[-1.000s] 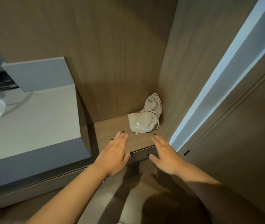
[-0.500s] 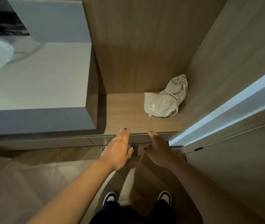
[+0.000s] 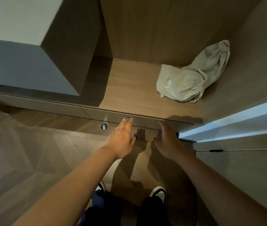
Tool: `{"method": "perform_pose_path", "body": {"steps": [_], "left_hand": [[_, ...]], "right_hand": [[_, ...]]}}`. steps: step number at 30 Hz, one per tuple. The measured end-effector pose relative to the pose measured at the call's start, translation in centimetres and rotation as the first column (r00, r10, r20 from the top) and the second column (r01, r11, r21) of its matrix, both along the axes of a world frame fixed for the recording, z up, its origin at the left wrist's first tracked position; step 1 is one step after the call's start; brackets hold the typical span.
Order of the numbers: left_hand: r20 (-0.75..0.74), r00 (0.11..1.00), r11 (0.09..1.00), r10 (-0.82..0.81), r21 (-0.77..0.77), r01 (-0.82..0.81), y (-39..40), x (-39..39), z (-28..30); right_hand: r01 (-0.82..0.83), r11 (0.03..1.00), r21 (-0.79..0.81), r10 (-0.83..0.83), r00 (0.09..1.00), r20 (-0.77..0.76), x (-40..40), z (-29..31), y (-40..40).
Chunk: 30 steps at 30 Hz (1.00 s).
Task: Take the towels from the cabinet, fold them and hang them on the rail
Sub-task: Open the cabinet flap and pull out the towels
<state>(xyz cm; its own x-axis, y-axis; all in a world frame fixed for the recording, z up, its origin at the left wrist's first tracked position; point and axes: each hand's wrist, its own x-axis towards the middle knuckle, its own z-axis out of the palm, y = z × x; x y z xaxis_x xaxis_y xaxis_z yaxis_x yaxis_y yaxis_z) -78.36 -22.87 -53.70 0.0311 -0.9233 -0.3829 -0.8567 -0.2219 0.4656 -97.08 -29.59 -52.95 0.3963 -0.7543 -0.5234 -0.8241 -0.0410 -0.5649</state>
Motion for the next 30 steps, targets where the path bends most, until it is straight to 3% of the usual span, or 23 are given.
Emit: {"method": "perform_pose_path", "body": {"steps": [4,7,11,14,18,20,23,25,27,30], "left_hand": [[0.070,0.997,0.999,0.021,-0.031,-0.019,-1.3,-0.3,-7.0],[0.113,0.983,0.988,0.146,-0.065,-0.140,-1.7,-0.1,-12.2],[0.091,0.977,0.976,0.194,-0.122,-0.182,-2.2,-0.2,-19.2],[0.045,0.997,0.980,0.068,-0.192,-0.058,-2.0,0.2,-23.9],[0.135,0.986,0.901,-0.096,-0.410,0.144,-2.5,1.8,-29.4],[0.152,0.984,0.852,-0.093,-0.500,0.157,-4.7,2.3,-30.4],[0.267,0.959,0.735,-0.092,-0.631,0.247,-8.4,3.0,-30.8],[0.357,0.927,0.675,-0.112,-0.658,0.335,-9.7,3.4,-31.2],[0.435,0.895,0.666,-0.100,-0.639,0.385,-9.9,3.8,-32.1],[0.467,0.884,0.724,-0.014,-0.605,0.331,-9.9,4.1,-32.9]], "right_hand": [[0.070,0.996,-0.058,-0.066,0.996,0.060,0.6,-7.7,0.0],[0.145,0.986,-0.088,-0.138,0.987,0.082,1.4,-13.3,-0.2],[-0.117,0.944,-0.310,0.111,0.993,-0.037,2.0,-19.8,-0.4],[-0.230,0.885,-0.405,0.217,0.973,-0.079,2.4,-23.7,-1.7],[-0.356,0.729,-0.585,0.310,0.933,-0.182,1.7,-28.2,-4.5],[-0.289,0.669,-0.684,0.270,0.953,-0.139,1.4,-30.4,-5.6],[-0.120,0.676,-0.727,0.171,0.985,-0.003,1.5,-32.5,-6.9],[-0.094,0.606,-0.790,0.194,0.981,0.032,1.5,-33.2,-8.1],[-0.085,0.524,-0.847,0.222,0.974,0.039,1.5,-33.8,-8.9],[-0.020,0.557,-0.830,0.159,0.984,0.083,1.9,-34.3,-8.8]]}}
